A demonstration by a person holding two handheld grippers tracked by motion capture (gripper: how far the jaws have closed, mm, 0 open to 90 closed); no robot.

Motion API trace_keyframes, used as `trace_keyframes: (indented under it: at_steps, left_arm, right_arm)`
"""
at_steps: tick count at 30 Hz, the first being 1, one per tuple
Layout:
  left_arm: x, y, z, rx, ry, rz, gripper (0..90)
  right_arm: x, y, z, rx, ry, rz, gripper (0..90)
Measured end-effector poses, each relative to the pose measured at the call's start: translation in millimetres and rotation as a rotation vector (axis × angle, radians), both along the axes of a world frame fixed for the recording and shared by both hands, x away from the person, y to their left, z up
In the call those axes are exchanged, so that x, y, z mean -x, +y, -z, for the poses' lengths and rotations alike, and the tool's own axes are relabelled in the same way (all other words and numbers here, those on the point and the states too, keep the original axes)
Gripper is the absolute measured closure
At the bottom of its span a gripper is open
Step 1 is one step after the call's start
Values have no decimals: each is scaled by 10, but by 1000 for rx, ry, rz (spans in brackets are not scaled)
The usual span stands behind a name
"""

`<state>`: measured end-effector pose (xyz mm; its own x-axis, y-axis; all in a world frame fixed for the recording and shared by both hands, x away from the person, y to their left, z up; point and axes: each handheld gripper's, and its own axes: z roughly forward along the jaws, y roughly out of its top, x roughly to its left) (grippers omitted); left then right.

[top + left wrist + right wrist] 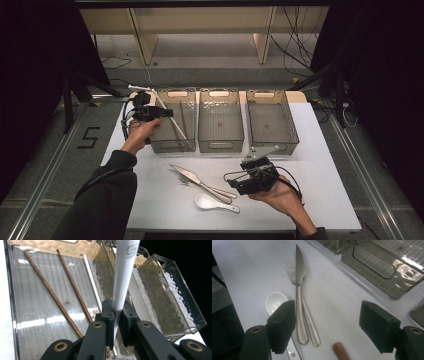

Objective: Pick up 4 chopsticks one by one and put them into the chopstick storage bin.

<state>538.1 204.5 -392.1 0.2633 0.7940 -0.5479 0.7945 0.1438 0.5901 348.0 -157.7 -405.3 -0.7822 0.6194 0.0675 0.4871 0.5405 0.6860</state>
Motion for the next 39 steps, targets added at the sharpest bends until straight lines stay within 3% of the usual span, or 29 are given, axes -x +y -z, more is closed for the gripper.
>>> trace_keyframes:
  at_steps: [7, 15, 22, 29, 32, 35, 39]
  left_arm:
    - [-59, -37, 15, -17, 8, -21, 811]
    - [-105, -64, 53, -22, 25, -44, 723]
    - [-64, -45, -10, -18, 6, -41, 464]
    - [91, -45, -149, 6, -35, 22, 324]
    - [198, -24, -207, 42, -60, 41, 282]
    - [325, 3, -254, 71, -88, 61, 266]
    - [514, 27, -284, 79, -123, 90, 257]
  right_arm:
    - [-1, 3, 3, 0, 0, 1, 302]
    - [-4, -7, 3, -1, 0, -3, 304]
    - [1, -2, 3, 0, 2, -5, 304]
    - [4, 12, 8, 1, 6, 0, 304]
    - [5, 20, 13, 4, 7, 4, 304]
    - [10, 38, 21, 9, 12, 2, 304]
    - [24, 78, 36, 17, 16, -10, 304]
